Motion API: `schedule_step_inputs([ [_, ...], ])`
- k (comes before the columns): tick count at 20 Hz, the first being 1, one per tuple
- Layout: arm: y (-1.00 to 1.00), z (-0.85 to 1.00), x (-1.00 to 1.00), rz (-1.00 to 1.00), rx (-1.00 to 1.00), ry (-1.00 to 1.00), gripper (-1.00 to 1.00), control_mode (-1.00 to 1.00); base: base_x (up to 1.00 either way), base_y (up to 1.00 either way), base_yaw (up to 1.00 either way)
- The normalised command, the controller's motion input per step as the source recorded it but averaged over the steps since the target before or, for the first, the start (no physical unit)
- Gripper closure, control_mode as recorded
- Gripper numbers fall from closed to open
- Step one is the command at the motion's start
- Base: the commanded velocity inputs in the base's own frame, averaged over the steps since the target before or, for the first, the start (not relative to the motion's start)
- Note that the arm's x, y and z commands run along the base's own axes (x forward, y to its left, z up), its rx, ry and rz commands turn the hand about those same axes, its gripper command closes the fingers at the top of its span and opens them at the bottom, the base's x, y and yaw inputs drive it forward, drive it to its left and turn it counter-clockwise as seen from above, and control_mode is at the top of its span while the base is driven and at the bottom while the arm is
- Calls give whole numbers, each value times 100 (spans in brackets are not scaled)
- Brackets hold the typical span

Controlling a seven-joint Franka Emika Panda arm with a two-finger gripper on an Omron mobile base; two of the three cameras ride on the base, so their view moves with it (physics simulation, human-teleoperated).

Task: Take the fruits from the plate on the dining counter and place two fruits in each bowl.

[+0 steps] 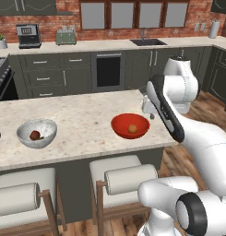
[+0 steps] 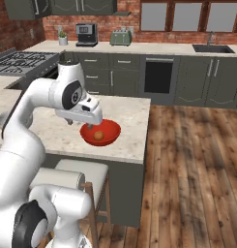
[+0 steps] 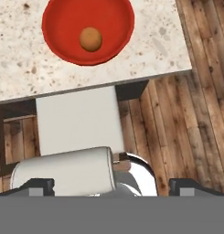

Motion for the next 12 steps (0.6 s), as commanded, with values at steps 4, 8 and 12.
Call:
schedule_step_inputs([
  [4,40,0,-31,2,-1,0,-100,-100,0,0,0],
  [8,28,0,-6,4,0,0,-100,-100,0,0,0],
  [12,1,0,-3,1,0,0,-100,100,-44,1,7],
])
